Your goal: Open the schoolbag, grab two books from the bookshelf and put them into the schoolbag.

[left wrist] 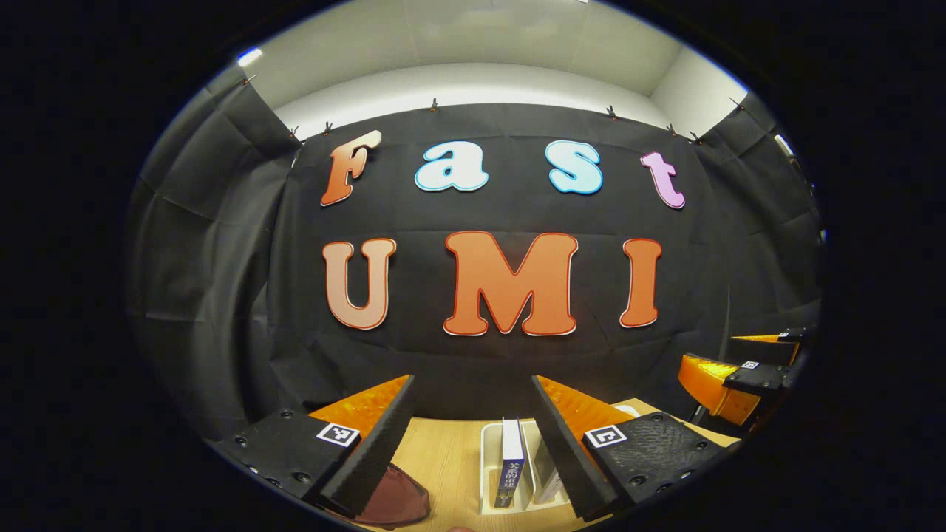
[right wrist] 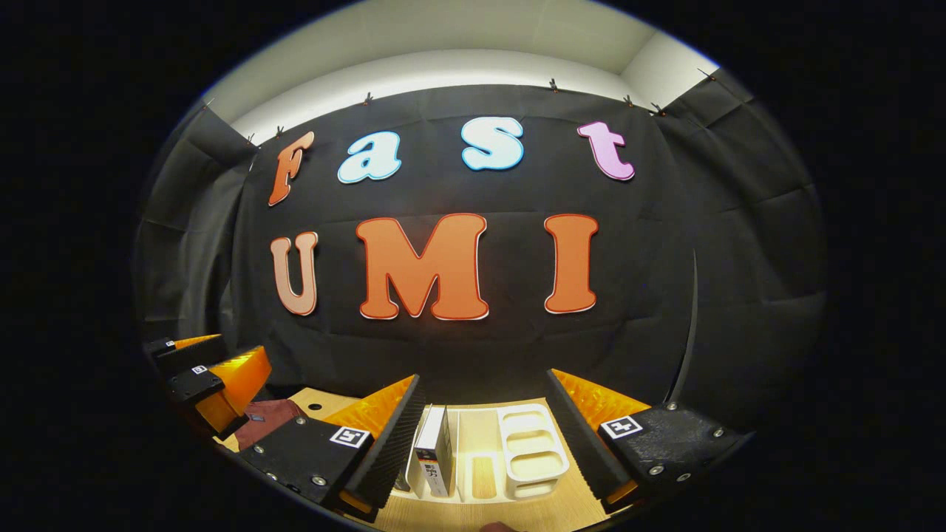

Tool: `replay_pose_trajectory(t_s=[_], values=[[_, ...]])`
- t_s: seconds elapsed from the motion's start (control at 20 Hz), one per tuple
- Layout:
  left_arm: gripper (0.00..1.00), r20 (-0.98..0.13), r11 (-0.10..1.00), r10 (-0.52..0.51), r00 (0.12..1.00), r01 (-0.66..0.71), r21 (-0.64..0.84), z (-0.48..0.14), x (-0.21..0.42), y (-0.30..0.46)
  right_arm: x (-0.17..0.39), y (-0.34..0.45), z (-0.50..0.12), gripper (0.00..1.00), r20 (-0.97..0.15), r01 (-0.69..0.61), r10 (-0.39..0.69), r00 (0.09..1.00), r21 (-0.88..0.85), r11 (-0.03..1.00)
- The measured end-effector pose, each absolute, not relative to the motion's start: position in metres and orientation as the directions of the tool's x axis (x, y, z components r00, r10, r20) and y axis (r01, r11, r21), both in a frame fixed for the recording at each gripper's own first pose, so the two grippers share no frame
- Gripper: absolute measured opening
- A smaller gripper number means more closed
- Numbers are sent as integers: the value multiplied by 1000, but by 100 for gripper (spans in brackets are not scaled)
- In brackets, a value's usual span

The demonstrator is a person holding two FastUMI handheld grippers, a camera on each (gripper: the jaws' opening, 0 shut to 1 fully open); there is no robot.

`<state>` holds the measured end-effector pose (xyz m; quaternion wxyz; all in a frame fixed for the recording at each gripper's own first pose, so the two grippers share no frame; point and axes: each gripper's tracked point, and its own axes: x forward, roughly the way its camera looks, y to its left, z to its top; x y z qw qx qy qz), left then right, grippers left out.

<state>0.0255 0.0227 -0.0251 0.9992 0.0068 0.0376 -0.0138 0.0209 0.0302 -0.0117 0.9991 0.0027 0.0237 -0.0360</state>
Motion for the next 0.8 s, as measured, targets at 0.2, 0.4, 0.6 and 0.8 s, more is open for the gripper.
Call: replay_pose_trajectory(t_s=[0.2,0.4,0.6,0.8], values=[[95,-78,999,-29,997,30,16,-26,33,25,27,32,-13,97,-54,76,-76,996,-6,997],[95,-89,999,-29,996,31,15,-32,39,26,32,34,-19,97,-64,81,-82,995,-20,997],[95,-102,1000,-27,994,28,9,-37,43,28,35,39,-25,97,-79,62,-64,995,-28,998],[95,-90,1000,-17,996,18,15,-33,45,32,38,40,-26,98,-83,63,-65,994,-19,998]])
